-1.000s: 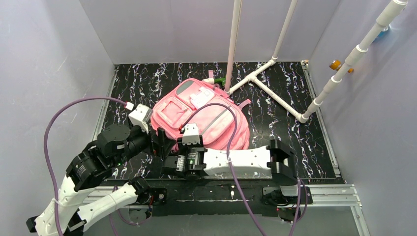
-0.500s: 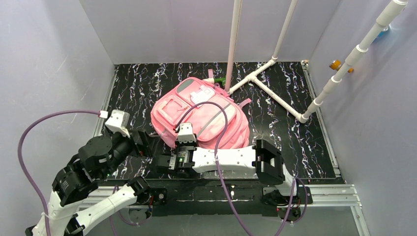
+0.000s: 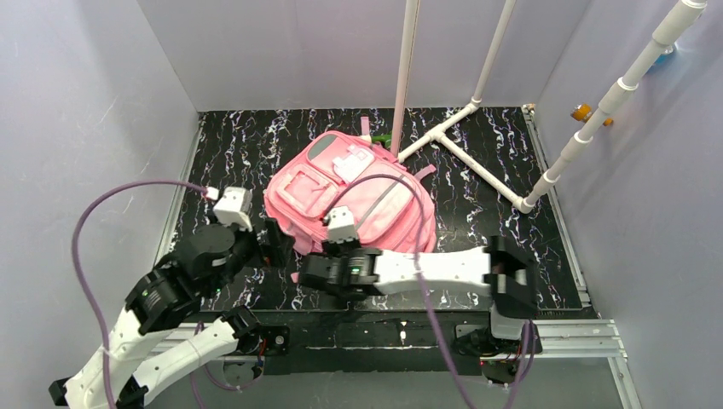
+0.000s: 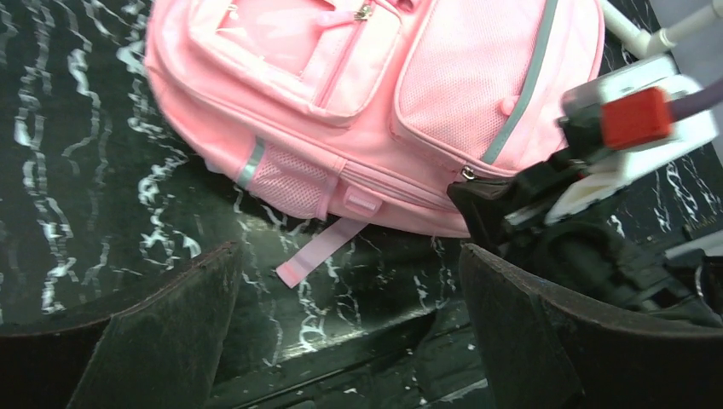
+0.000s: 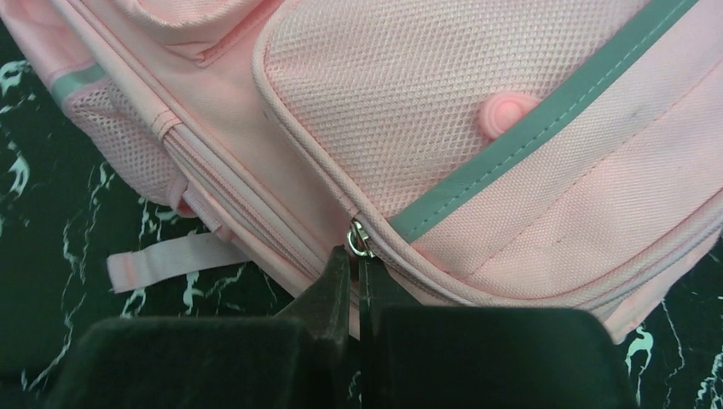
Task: Pack the student bag
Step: Unzip the student bag at the center of the board.
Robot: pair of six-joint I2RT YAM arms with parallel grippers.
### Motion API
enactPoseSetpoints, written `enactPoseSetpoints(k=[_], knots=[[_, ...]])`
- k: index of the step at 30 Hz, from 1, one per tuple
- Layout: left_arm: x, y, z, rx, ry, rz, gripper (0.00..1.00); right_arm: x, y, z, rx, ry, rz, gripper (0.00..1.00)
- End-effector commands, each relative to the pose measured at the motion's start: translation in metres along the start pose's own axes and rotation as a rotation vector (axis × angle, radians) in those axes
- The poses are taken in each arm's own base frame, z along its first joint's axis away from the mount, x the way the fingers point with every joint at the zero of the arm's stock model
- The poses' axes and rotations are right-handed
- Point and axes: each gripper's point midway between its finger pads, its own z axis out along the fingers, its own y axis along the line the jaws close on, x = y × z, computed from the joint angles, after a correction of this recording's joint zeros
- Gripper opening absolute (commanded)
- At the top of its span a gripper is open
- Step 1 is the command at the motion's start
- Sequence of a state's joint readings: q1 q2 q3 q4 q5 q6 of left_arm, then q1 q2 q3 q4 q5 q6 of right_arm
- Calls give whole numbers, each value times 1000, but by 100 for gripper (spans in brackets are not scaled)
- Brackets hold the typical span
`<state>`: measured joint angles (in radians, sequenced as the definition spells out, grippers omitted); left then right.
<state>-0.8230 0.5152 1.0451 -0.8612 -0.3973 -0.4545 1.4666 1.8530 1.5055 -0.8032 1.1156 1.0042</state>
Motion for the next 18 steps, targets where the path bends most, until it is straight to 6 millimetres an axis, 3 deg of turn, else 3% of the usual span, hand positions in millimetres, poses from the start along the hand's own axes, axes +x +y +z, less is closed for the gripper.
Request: enactPoseSetpoints(k=[1,5,10,14,18], knots=[[-7,-36,21,87,33,-95,98,-20,16,-16,-356,37,117,1],[-12,-55,36,118,71,-113,98,-19,7,-21,-446,64,149,1],[4,-78,64,183,194,-205,96,-33,4,-32,-536,41,190,1],[11,-100,88,296,268,-361,92,-30,1,-30,-545,55,173,1],[16,-98,112,305,331,-576,82,-32,-4,-32,-552,37,174,1]])
